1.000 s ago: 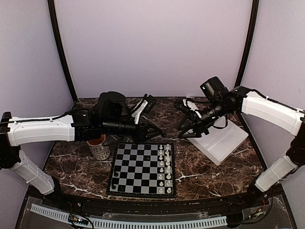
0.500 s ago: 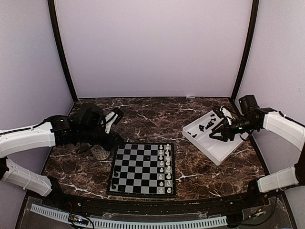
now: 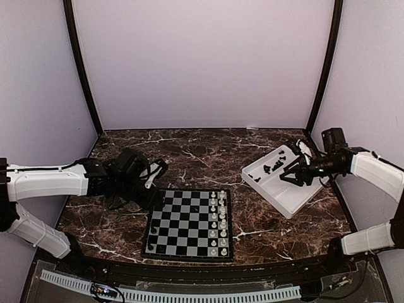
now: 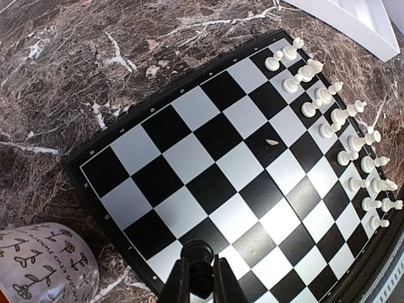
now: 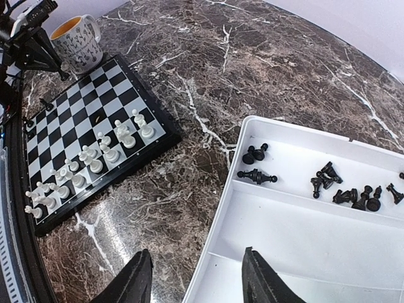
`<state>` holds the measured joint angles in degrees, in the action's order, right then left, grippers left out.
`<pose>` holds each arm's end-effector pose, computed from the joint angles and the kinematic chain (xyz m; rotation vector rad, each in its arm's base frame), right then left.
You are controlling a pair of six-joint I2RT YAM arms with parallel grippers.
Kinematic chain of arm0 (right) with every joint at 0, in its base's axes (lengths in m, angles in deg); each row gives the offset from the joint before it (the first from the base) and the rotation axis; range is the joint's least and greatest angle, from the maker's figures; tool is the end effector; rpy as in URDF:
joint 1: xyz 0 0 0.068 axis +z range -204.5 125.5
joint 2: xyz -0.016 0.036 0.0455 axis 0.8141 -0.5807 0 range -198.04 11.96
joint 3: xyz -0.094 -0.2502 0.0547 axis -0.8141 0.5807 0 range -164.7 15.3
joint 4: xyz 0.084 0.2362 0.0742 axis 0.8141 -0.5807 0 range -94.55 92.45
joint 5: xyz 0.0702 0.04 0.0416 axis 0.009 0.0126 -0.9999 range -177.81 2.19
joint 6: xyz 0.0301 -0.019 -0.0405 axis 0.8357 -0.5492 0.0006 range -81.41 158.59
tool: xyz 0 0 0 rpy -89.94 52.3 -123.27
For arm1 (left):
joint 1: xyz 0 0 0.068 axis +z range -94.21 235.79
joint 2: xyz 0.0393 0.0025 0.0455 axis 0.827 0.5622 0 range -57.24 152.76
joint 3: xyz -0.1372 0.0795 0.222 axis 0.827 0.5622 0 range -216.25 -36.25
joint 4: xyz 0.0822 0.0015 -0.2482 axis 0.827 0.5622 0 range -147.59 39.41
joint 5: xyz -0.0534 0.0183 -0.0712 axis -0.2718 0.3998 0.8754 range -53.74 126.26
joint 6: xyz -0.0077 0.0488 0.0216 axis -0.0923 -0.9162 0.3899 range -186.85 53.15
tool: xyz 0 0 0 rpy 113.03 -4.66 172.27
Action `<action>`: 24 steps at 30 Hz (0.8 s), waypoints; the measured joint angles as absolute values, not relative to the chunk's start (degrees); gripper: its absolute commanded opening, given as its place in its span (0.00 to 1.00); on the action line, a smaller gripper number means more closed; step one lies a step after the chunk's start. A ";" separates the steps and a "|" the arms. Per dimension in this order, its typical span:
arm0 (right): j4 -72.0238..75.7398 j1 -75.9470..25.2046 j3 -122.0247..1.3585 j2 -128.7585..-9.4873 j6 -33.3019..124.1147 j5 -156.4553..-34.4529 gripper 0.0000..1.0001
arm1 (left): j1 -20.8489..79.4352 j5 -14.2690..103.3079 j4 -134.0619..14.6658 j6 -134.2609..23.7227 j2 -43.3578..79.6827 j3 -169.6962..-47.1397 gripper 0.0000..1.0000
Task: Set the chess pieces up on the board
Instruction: Place the king at e8.
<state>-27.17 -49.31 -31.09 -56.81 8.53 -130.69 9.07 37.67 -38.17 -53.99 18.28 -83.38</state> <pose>0.2322 0.0454 0.2430 -0.9744 2.0594 0.6983 0.1856 -0.1982 0.2242 0.7301 2.3579 -0.4994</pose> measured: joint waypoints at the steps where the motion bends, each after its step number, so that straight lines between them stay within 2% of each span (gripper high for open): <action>1: -27.00 -49.39 -31.02 -56.81 8.59 -130.69 0.50 | 9.07 37.67 -38.17 -53.99 18.37 -83.36 0.04; 24: -25.73 -49.81 -30.28 -56.79 8.70 -130.95 0.52 | 9.07 37.49 -35.70 -53.92 25.58 -83.25 0.03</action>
<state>-25.73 -49.81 -30.28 -56.79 8.70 -130.95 9.07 37.49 -35.70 -53.92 25.58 -83.25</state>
